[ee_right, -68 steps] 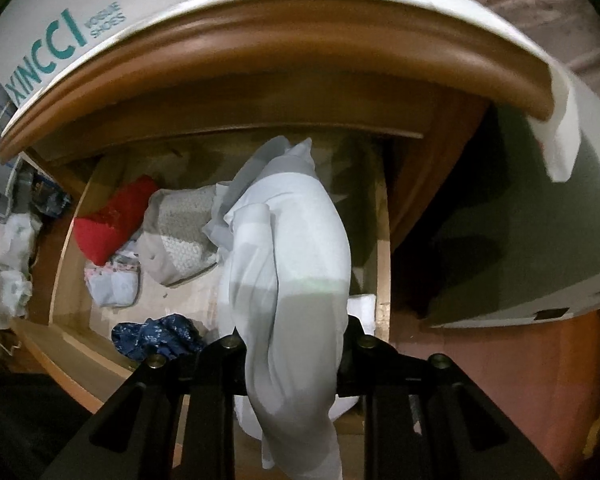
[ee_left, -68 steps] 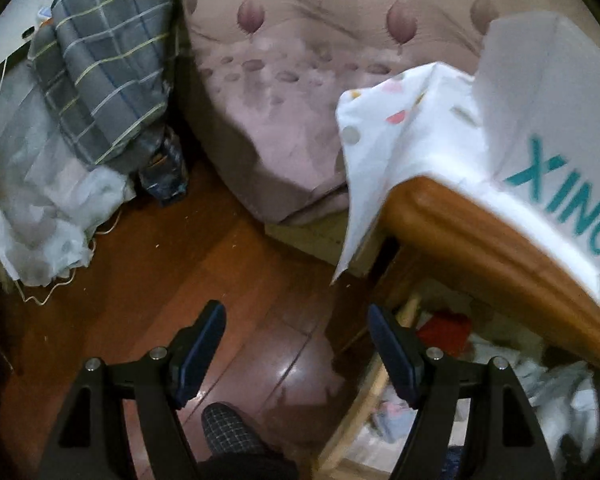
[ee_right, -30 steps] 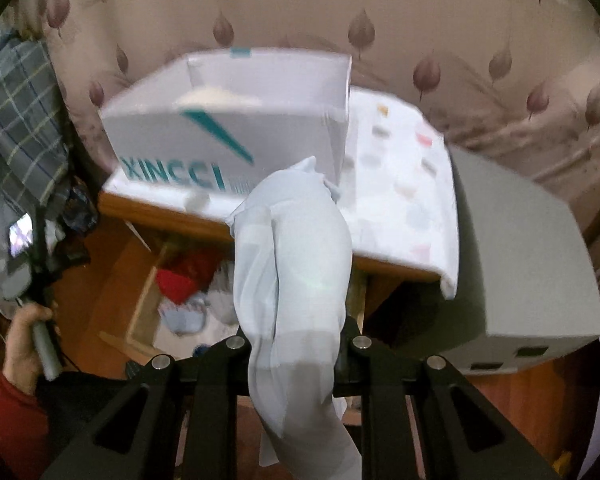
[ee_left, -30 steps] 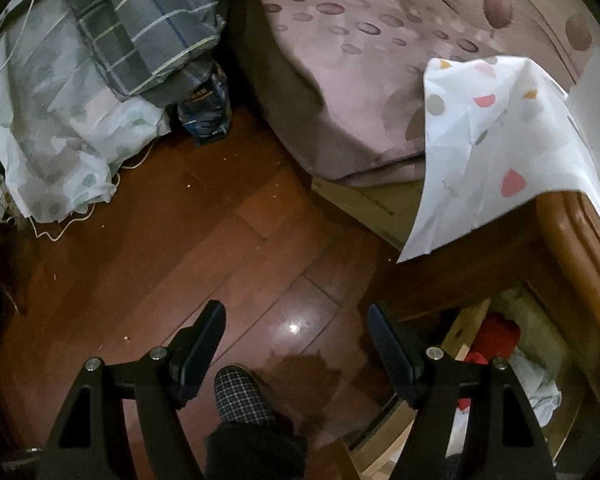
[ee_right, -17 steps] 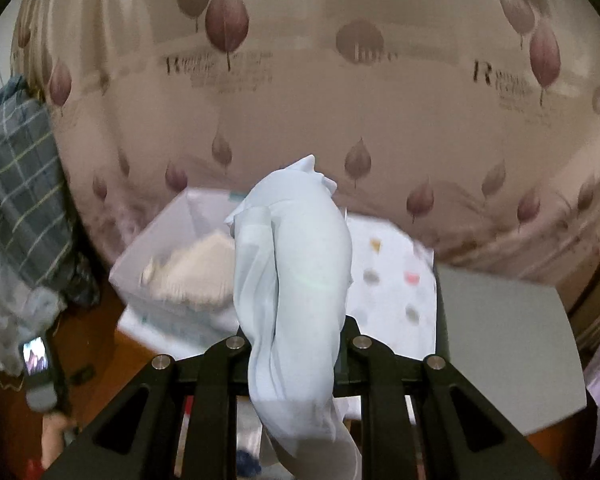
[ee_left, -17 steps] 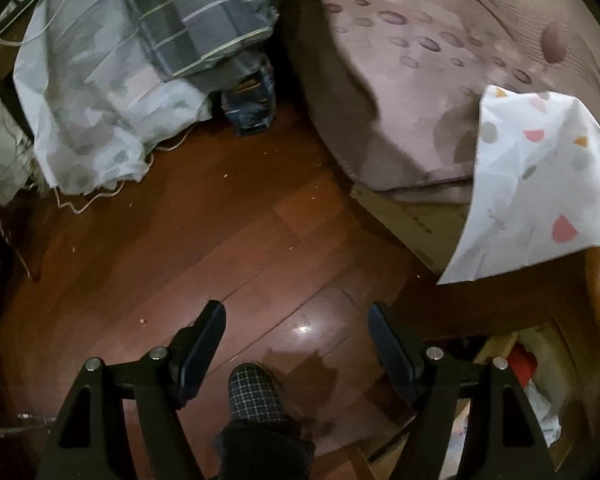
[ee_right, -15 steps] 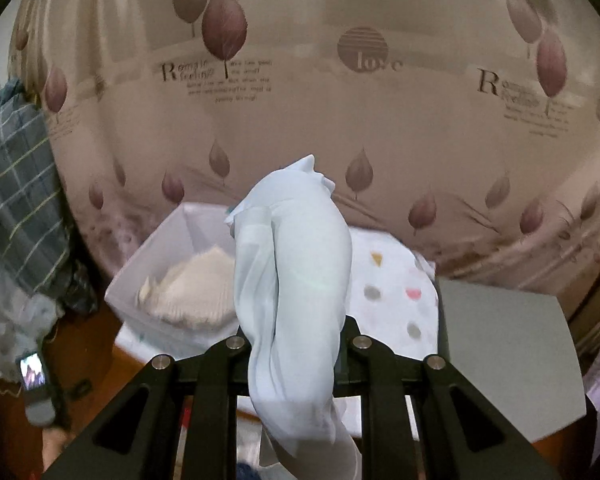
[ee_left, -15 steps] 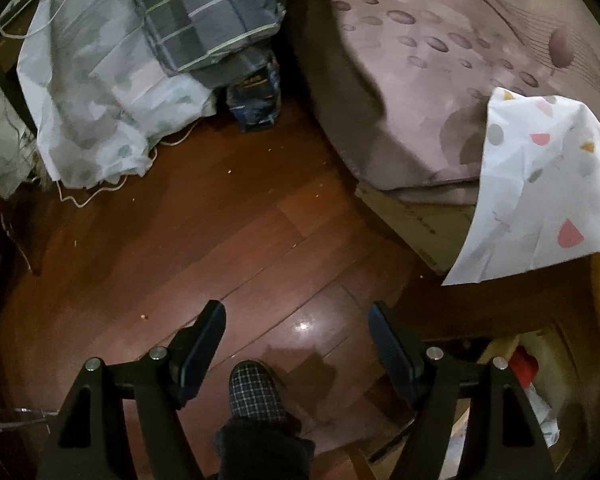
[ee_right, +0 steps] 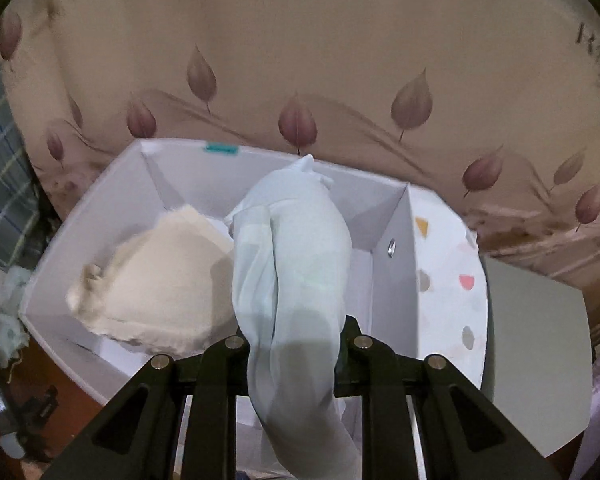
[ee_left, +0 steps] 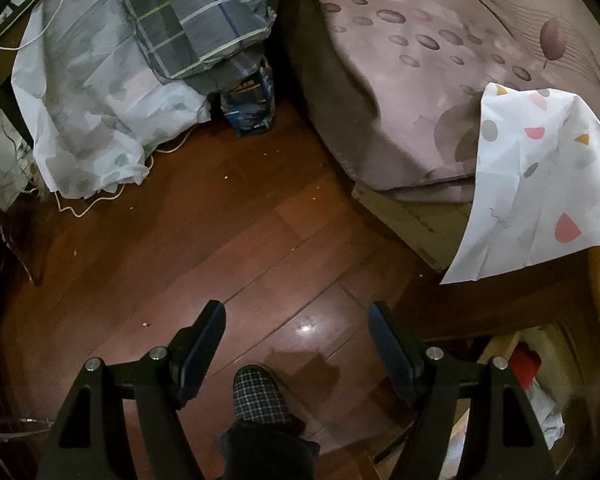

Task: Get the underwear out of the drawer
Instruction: 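Carry the light blue underwear with the right gripper into the shoe box and open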

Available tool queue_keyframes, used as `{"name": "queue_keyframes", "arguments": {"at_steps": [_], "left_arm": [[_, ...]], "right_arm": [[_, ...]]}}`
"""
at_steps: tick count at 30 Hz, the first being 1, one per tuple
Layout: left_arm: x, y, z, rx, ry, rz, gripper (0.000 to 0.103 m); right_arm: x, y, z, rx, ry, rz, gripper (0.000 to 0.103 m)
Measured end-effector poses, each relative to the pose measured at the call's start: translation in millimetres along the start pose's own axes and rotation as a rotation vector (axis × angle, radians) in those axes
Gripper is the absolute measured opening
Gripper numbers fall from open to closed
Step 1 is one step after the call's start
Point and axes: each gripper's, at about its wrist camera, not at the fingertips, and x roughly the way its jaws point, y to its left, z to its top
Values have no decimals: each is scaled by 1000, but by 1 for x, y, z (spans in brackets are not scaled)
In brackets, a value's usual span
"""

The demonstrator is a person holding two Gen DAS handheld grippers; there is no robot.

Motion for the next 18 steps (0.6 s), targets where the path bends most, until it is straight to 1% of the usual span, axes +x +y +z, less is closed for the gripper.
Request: {"name": "queue_keyframes", "arguments": {"at_steps": [3, 6, 8, 10, 11, 13, 15, 17, 18], "left_arm": [[0, -4, 0, 10, -1, -15, 76], [-1, -9, -1, 31, -2, -28, 76], [-1, -14, -1, 48, 3, -47, 76], [-1, -18, -2, 62, 10, -62, 76], [0, -21, -3, 69, 14, -69, 76], [-1, -25, -4, 83, 13, -79, 76], [-1, -29, -4, 97, 12, -87, 76], [-1, -35, -7, 117, 19, -110, 76], [-2, -39, -8, 134, 19, -125, 76]], "right_arm": [[19, -4, -3, 25, 57, 6, 19], [29, -11, -9, 43, 92, 25, 25], [31, -12, -12, 54, 104, 26, 40], [31, -11, -15, 50, 99, 22, 45], [30, -10, -16, 38, 94, 18, 52], [26, -7, -20, 27, 86, 15, 60], [20, -5, -20, 16, 69, 8, 61], [12, -3, -20, 9, 45, 14, 64], [4, -3, -20, 13, 24, 25, 64]]}}
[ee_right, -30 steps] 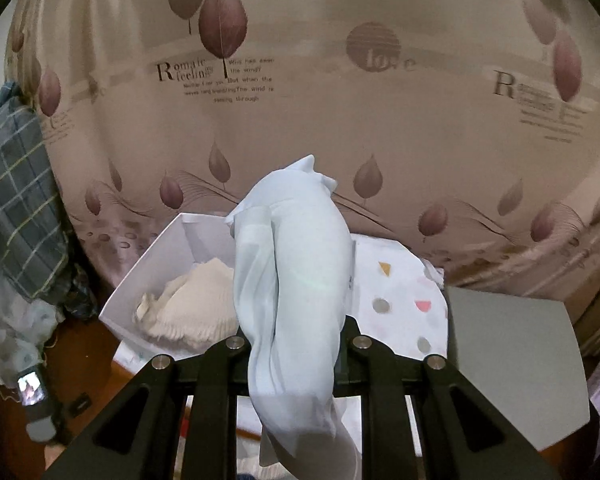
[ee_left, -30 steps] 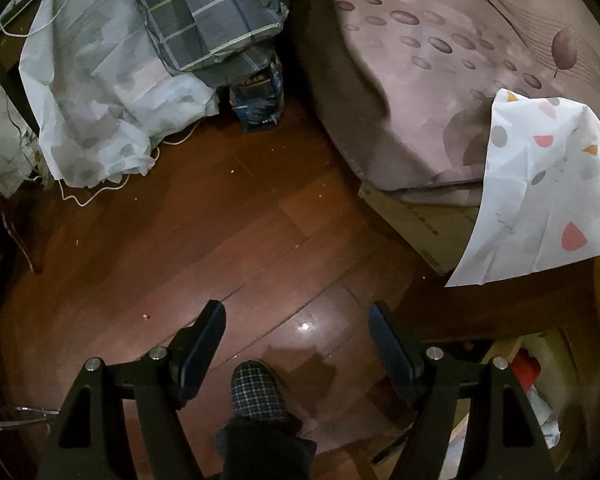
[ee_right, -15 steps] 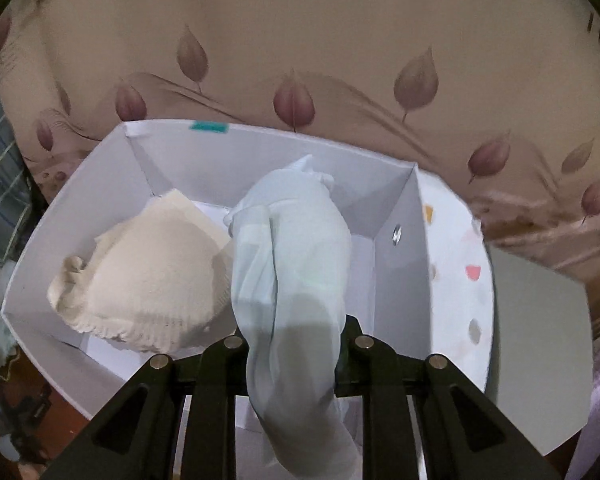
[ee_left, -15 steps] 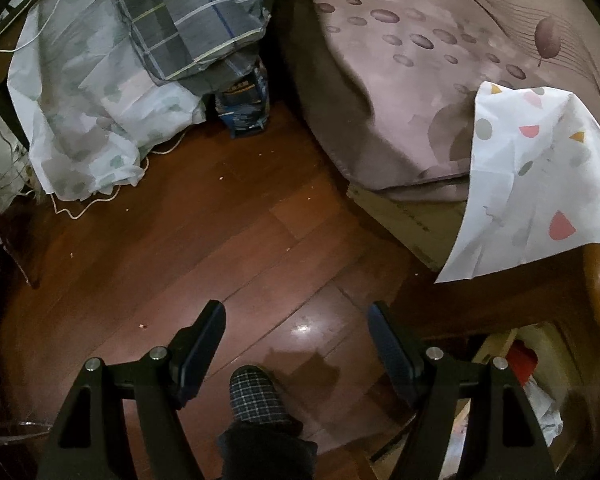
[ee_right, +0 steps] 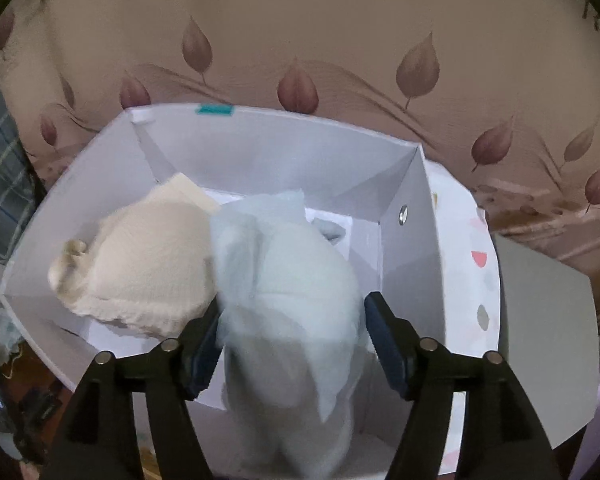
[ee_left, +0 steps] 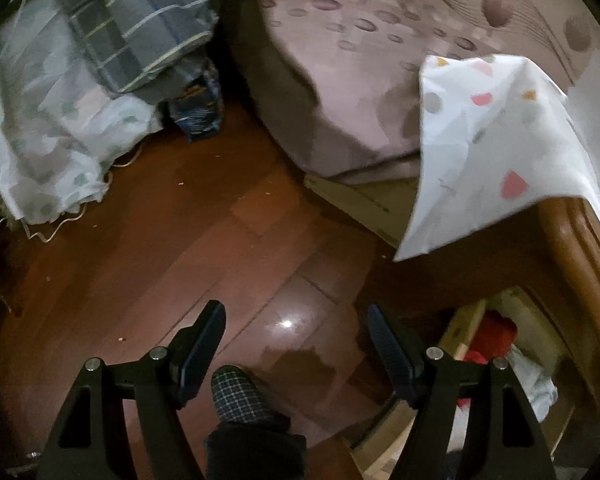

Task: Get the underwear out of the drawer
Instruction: 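Carry the light blue underwear with the right gripper into the shoe box and open, then move the right gripper back down over the open drawer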

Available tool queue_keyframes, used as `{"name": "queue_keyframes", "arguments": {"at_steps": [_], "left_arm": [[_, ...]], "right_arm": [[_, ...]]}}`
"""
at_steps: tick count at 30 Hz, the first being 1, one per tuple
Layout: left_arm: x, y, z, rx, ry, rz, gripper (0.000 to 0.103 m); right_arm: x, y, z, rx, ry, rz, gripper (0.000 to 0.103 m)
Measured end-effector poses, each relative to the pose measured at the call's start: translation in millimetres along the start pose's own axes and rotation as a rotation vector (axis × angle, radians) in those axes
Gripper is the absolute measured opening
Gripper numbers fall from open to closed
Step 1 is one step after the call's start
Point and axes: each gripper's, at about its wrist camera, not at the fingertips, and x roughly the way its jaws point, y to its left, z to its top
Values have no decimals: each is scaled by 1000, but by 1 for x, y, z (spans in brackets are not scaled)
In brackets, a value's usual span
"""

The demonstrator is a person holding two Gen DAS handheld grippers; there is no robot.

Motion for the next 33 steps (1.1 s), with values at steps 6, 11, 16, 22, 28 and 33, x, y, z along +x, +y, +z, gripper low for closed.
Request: {"name": "queue_keyframes", "arguments": {"at_steps": [6, 11, 16, 22, 28, 33], "left_arm": [[-12, -25, -4, 99, -39, -81, 76], [-19, -47, -9, 187, -54, -136, 76], [-21, -63, -15, 244, -49, -185, 76], [-28, -83, -23, 345, -75, -212, 76], [-34, -107, -40, 476, -76, -244, 76], [-34, -122, -54, 553, -46, -278, 76]], "right_arm": [[-46, -1, -10, -18, -77, 39, 65], [-78, -3, -35, -60, -120, 64, 70], [-79, -4, -45, -82, -108, 63, 73], [-83, -15, -57, -65, -101, 79, 73], [-79, -19, -102, -89, -28, 102, 73], [-60, -25, -145, -133, 81, 94, 73]]}}
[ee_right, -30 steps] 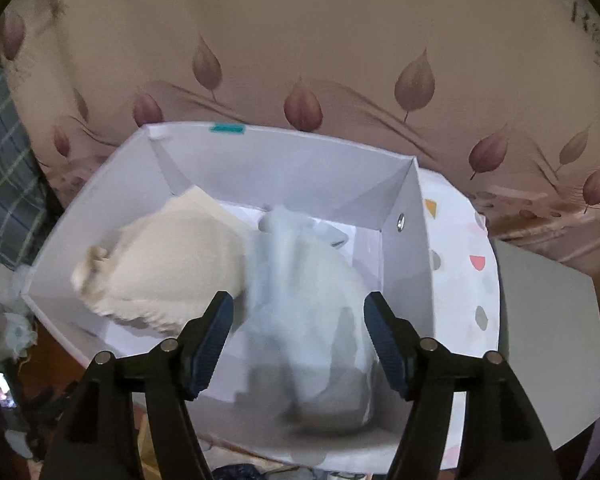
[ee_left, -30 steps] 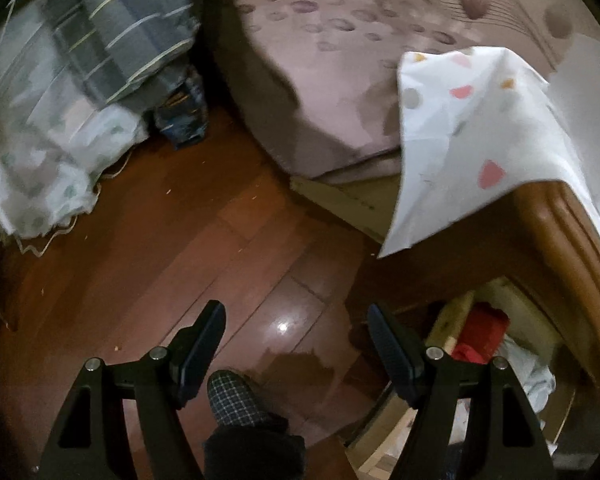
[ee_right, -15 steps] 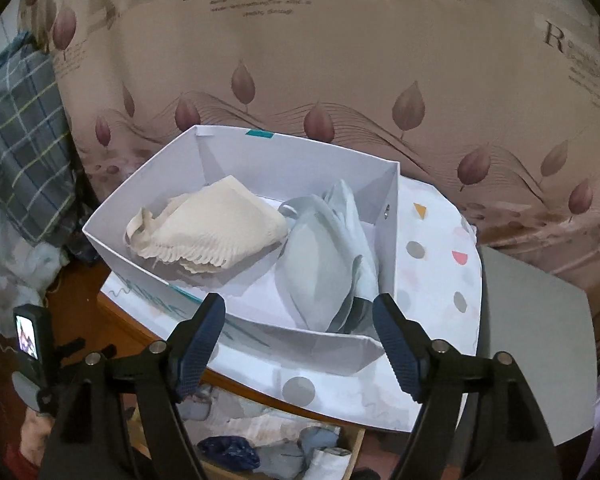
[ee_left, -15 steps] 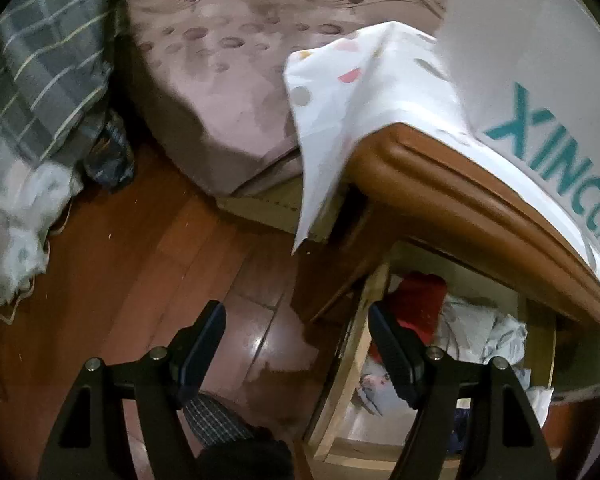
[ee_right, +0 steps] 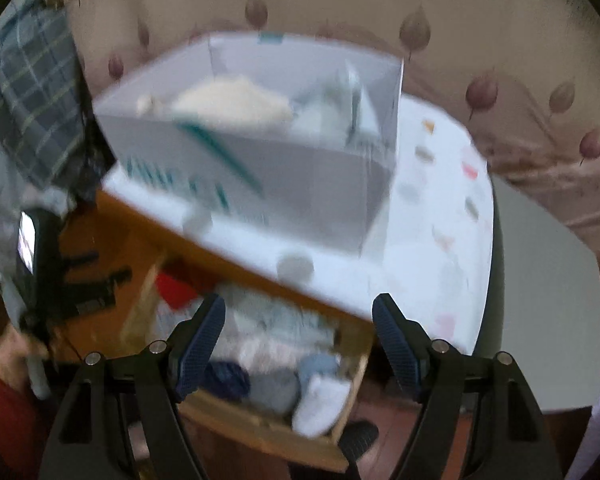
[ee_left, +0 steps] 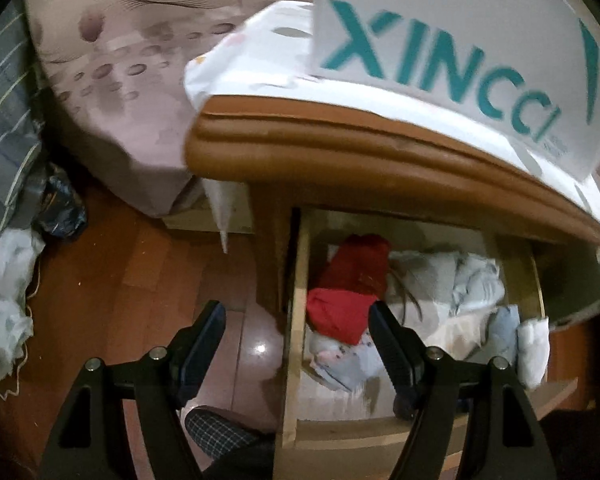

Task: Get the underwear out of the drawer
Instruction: 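Move the right gripper back down over the open drawer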

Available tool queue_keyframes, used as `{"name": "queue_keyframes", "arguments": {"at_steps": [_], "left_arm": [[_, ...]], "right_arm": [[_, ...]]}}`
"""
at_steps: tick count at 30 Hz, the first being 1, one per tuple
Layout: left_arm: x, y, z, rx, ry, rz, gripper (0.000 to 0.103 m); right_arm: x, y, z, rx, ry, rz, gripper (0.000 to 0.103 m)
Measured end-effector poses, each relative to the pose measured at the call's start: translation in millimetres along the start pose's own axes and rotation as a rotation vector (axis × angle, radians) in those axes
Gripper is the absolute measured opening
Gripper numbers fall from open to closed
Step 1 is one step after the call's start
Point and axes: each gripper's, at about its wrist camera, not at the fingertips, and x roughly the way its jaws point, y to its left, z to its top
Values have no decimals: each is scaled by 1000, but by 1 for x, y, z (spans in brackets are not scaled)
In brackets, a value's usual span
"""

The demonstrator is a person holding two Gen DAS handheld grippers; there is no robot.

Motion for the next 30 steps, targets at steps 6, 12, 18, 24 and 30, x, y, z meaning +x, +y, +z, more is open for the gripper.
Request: {"name": "queue_keyframes", "arguments": {"at_steps": [6, 12, 18, 24, 30], "left_arm": [[3, -18, -5, 103, 10, -21, 76], [5, -27, -9, 136, 21, -37, 76], [9, -19, -6, 98, 40, -28, 76], [11, -18, -6, 92, 51, -20, 76], [15, -18, -7, 88, 68, -18, 76]], "right_arm": [[46, -10, -53, 10, 169, -11, 73], [92, -17, -88, 49, 290, -21, 73], [127, -30, -104, 118, 365, -23, 72], [151, -34, -115, 148, 407, -17, 71], [168, -28, -122, 135, 442, -10, 66]]}}
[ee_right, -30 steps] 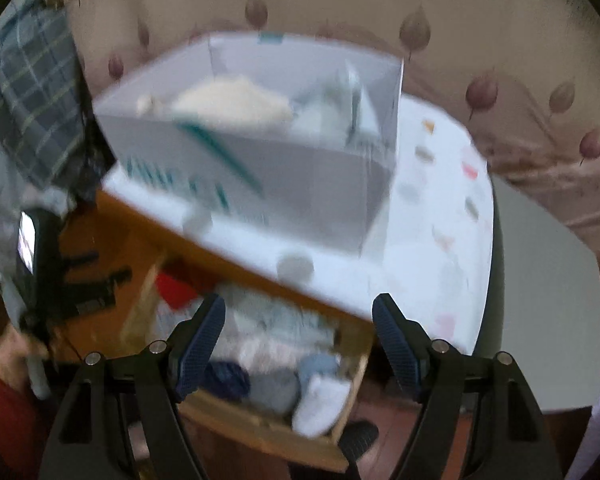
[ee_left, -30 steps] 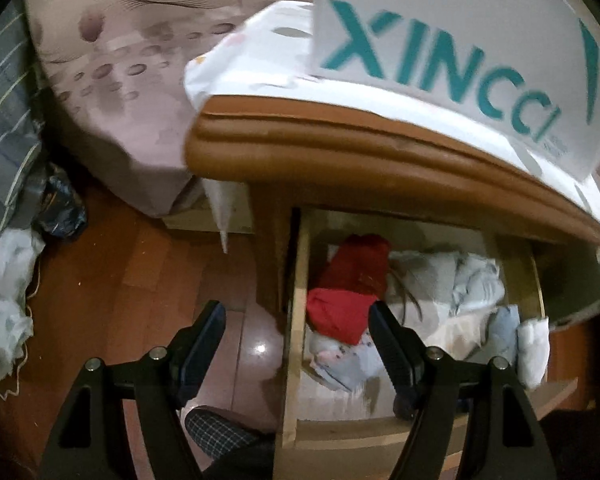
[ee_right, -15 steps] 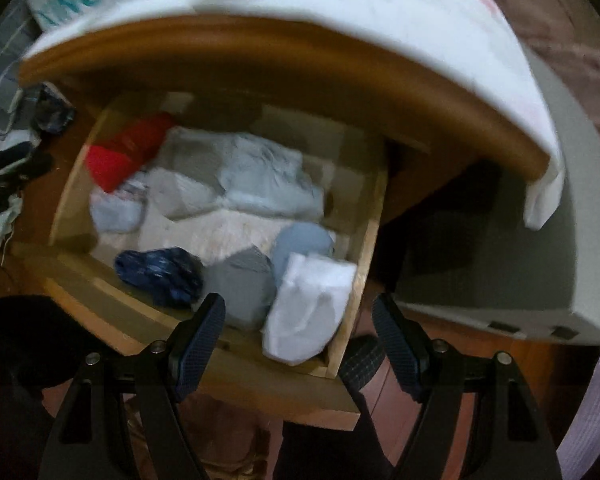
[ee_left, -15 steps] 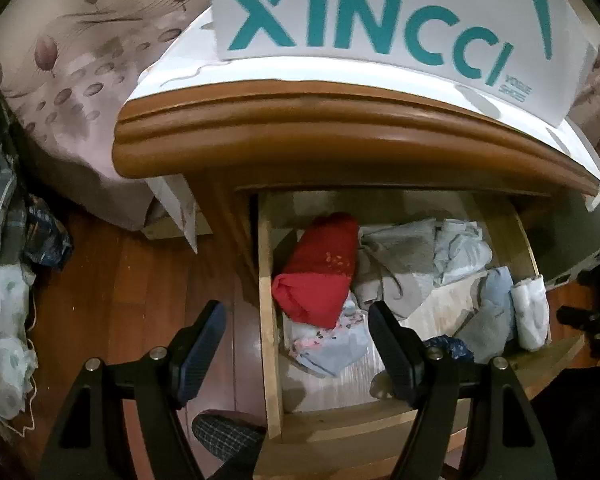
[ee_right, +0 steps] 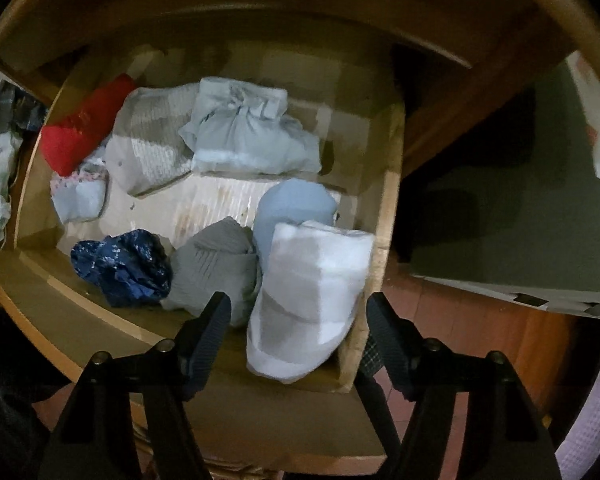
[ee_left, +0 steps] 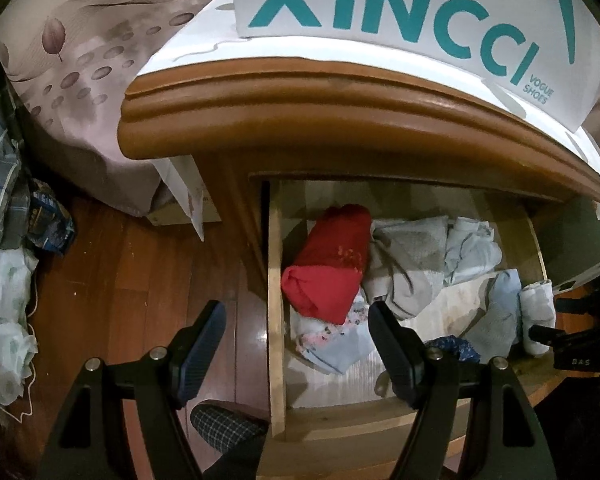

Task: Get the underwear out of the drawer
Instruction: 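Move the right gripper back down over the open drawer, then grasp the white rolled sock in the drawer with the right gripper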

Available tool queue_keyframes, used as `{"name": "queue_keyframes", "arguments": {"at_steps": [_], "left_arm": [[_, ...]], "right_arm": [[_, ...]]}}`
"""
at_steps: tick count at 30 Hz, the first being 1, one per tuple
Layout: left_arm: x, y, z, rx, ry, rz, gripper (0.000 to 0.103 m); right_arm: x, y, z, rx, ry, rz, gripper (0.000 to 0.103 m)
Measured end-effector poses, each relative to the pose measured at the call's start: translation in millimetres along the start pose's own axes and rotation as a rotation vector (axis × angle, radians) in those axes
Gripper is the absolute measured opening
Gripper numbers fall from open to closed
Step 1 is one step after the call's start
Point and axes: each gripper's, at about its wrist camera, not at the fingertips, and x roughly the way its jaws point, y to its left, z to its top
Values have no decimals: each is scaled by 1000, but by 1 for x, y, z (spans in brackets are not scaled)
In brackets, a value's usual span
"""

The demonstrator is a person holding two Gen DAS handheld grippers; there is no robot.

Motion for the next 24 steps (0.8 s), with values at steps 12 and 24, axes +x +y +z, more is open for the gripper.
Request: {"name": "queue_keyframes", "arguments": {"at_steps": [12, 24], "left_arm": [[2, -2, 0, 3, 11, 1, 76], [6, -12, -1, 40, 35, -3, 76]], "right_arm": [[13, 9, 3, -53, 11, 8, 58], [47, 11, 22, -59, 95, 2, 52]]}}
